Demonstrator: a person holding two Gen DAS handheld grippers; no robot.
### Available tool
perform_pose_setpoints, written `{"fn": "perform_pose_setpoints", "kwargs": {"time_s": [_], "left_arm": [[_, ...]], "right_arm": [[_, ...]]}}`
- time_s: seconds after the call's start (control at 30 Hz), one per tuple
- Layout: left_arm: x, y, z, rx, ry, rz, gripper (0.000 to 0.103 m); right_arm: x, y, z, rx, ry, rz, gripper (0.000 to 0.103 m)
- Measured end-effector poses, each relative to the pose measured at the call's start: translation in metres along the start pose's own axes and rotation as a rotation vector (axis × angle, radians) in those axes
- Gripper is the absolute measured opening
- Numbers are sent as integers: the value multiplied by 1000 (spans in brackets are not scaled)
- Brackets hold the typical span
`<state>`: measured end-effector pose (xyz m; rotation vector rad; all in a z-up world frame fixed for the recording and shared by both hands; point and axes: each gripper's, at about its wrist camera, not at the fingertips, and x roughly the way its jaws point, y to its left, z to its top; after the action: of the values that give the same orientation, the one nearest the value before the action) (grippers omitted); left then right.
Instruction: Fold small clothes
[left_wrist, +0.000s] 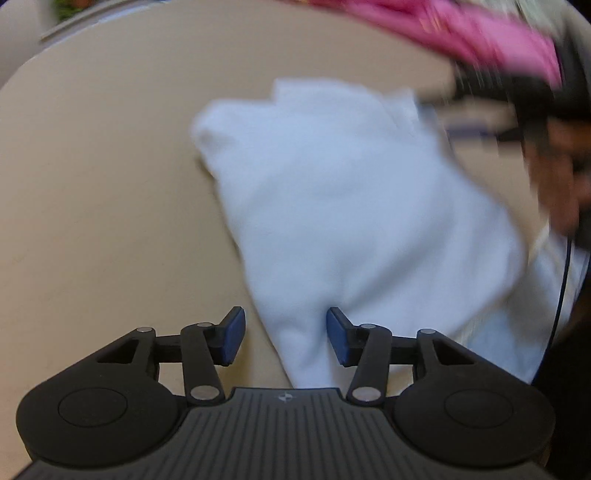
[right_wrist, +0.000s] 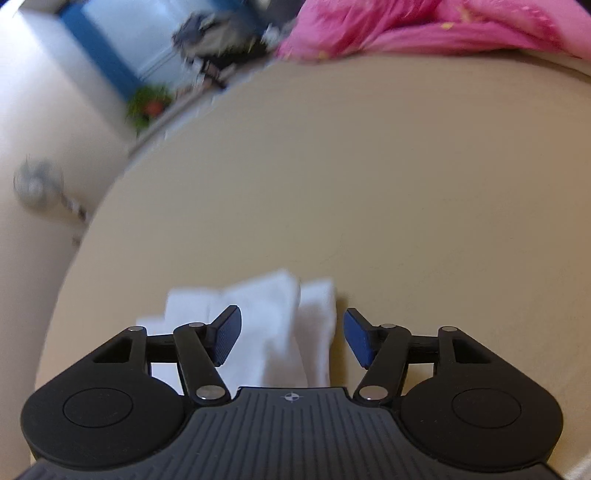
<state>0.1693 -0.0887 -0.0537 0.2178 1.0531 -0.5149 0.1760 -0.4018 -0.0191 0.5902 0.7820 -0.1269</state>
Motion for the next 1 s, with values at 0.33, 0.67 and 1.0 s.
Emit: {"fn": "perform_pose_setpoints", "kwargs": {"time_s": [0.33,0.67,1.0], "left_arm": [[54,74,63,-496,-41,-215,69],[78,79,64,-518,-123,-258,32],[-34,127,92,-431,-414,-150,31]], "right_arm": [[25,-22,-15,125,197,43,64],[25,-22,-21,160,134,100,26],[6,43,-10,26,-93,354,23]]}}
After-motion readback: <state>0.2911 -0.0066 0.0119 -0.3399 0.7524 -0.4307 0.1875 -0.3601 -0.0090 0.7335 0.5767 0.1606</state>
